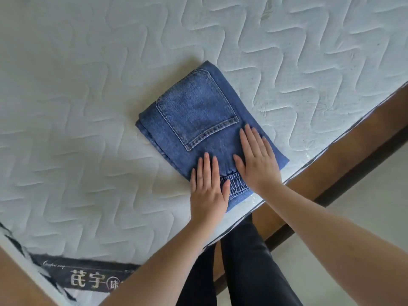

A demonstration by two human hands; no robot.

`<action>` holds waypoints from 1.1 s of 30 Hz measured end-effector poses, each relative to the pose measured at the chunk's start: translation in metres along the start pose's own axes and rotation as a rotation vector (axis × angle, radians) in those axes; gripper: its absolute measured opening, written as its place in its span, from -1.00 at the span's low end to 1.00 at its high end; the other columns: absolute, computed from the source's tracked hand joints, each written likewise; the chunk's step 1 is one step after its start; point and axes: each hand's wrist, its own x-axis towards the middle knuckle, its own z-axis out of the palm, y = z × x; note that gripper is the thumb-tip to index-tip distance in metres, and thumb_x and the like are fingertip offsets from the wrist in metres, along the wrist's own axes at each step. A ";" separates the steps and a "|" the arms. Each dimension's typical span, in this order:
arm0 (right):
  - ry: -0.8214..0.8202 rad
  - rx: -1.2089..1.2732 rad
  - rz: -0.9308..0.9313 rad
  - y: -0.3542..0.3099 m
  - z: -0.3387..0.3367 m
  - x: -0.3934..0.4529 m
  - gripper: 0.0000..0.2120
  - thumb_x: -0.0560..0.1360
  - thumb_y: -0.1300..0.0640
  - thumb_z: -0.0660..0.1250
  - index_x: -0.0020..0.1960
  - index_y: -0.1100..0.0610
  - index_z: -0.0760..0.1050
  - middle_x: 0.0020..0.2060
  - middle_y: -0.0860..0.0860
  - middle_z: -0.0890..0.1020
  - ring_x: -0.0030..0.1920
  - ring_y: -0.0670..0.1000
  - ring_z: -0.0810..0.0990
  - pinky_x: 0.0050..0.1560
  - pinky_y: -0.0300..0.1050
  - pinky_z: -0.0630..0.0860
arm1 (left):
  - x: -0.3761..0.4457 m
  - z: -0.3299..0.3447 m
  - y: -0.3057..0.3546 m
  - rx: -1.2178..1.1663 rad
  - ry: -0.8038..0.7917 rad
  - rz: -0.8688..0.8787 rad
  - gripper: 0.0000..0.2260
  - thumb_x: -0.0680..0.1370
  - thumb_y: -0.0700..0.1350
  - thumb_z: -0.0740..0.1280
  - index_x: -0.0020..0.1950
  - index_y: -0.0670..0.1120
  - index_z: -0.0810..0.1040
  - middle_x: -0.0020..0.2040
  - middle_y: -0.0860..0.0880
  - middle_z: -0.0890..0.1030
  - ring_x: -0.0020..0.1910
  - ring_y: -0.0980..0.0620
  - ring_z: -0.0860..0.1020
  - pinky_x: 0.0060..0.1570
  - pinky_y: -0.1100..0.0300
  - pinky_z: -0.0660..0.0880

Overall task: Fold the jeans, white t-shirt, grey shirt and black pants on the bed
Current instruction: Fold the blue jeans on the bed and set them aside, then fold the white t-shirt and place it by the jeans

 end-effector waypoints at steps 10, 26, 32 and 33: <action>-0.121 -0.029 0.163 0.027 0.032 -0.049 -0.38 0.67 -0.15 -0.09 0.59 0.02 -0.29 0.59 0.06 -0.19 0.55 -0.01 -0.28 0.54 -0.05 -0.27 | -0.027 0.023 -0.019 0.079 -0.021 0.223 -0.38 0.66 0.11 0.17 0.59 -0.20 0.11 0.58 -0.24 0.11 0.58 -0.18 0.09 0.50 -0.15 0.15; -0.345 0.053 0.233 -0.006 -0.081 -0.057 -0.40 0.64 -0.07 0.09 0.59 0.07 -0.02 0.47 0.06 0.32 0.47 0.12 0.28 0.44 0.04 0.20 | 0.039 -0.112 0.003 0.179 -0.607 0.231 -0.54 0.66 0.12 0.08 0.50 -0.07 0.28 0.41 -0.15 0.43 0.28 -0.22 0.49 0.18 -0.04 0.42; -0.138 -0.063 0.112 -0.044 -0.167 -0.123 -0.59 0.62 0.00 0.12 0.45 0.04 0.32 0.41 0.00 0.41 0.43 0.05 0.31 0.41 -0.04 0.18 | -0.004 -0.220 0.012 0.157 -0.221 0.523 -0.69 0.65 0.05 0.12 0.26 -0.05 0.51 0.03 -0.03 0.61 0.00 -0.10 0.58 -0.04 0.00 0.46; -0.122 -0.089 0.105 -0.051 -0.183 -0.134 -0.57 0.62 0.00 0.14 0.46 0.03 0.32 0.39 0.00 0.42 0.42 0.05 0.34 0.40 -0.04 0.20 | -0.013 -0.238 0.012 0.183 -0.176 0.549 -0.71 0.64 0.04 0.12 0.22 -0.04 0.53 0.00 -0.01 0.60 -0.01 -0.09 0.57 -0.05 0.01 0.45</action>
